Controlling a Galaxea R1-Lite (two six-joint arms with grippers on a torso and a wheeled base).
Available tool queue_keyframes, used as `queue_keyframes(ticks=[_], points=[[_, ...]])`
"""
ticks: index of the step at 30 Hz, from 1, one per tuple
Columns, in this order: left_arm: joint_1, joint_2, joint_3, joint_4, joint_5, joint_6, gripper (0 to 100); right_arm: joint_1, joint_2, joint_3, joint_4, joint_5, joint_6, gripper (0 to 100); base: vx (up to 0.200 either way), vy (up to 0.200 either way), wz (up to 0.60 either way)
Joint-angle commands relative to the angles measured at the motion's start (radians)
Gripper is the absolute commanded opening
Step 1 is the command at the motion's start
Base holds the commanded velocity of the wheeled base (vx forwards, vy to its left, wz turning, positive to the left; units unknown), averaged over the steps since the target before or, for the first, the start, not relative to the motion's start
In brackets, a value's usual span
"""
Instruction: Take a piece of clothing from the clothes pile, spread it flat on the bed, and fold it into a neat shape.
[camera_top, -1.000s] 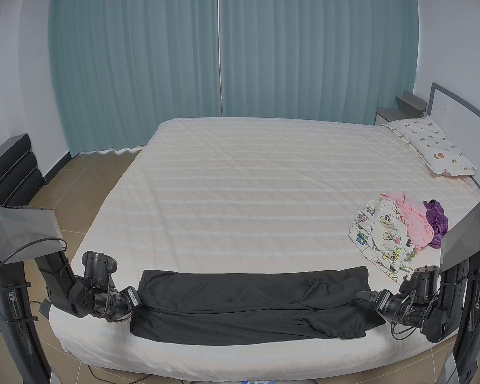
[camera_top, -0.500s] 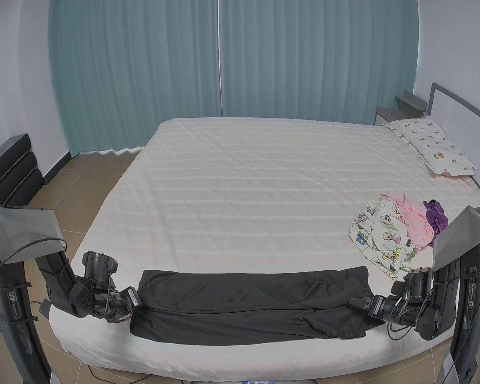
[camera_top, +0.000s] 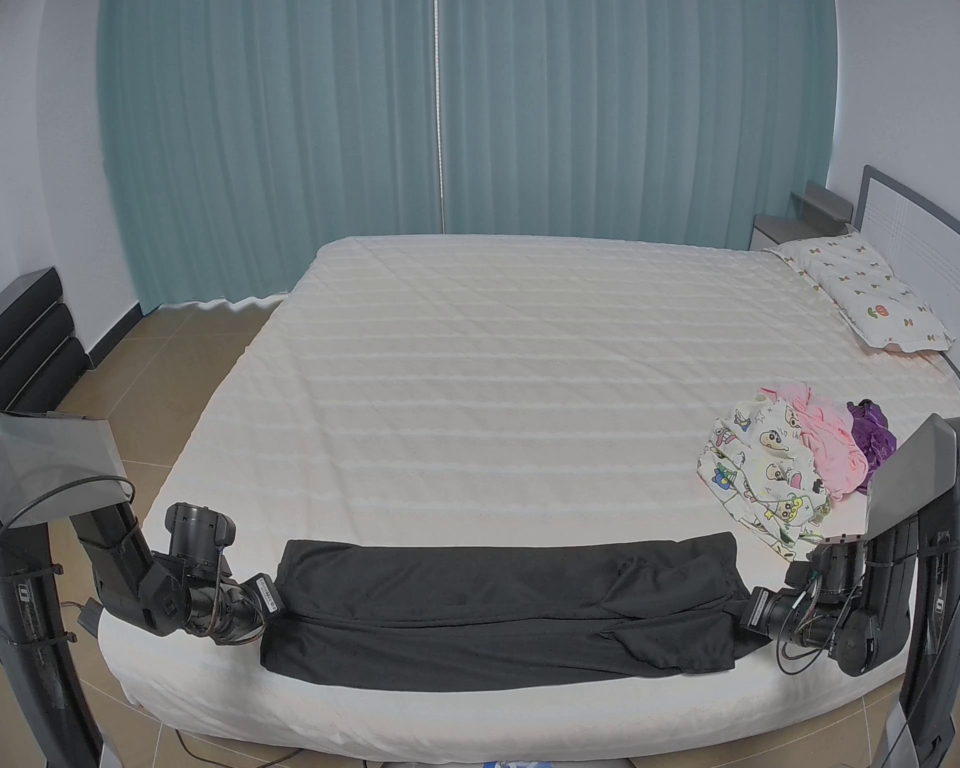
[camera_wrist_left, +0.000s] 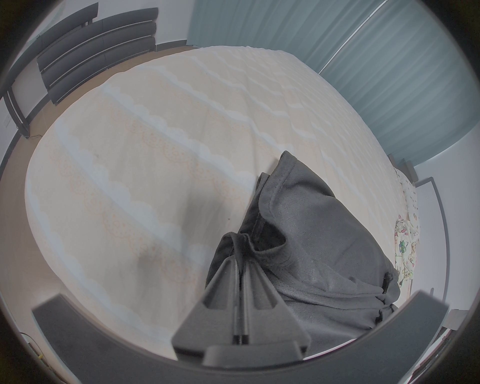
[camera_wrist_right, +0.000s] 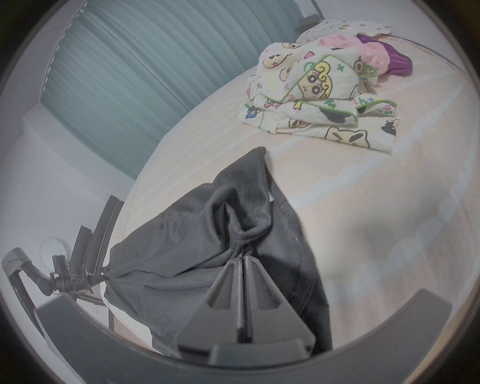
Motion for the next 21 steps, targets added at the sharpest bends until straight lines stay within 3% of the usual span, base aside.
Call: queue_keyframes(ticks=[1,11,12,14,15,21], points=[[0.0,0.001,0.0,0.0,0.0,0.0,0,-0.015,-0.013,-0.005,-0.016,0.001,0.002,0,0.0,0.0,0.0],[-0.001,0.001,0.002,0.0,0.002,0.0,0,-0.05,-0.004,-0.004,-0.016,0.047,0.015,0,0.0,0.0,0.0],[-0.001,0.001,0.002,0.0,0.002,0.0,0,-0.05,-0.001,-0.005,-0.016,0.047,0.016,100,0.0,0.0,0.0],[-0.003,0.0,0.008,0.0,0.002,0.001,0,-0.05,0.001,-0.007,-0.016,0.047,0.022,100,0.0,0.0,0.0],[-0.004,-0.002,0.008,0.0,0.002,0.0,100,-0.051,0.001,-0.005,-0.016,0.047,0.028,100,0.0,0.0,0.0],[-0.011,-0.008,0.014,0.0,0.0,0.0,100,-0.076,-0.077,-0.008,-0.017,0.049,0.091,100,0.0,0.0,0.0]])
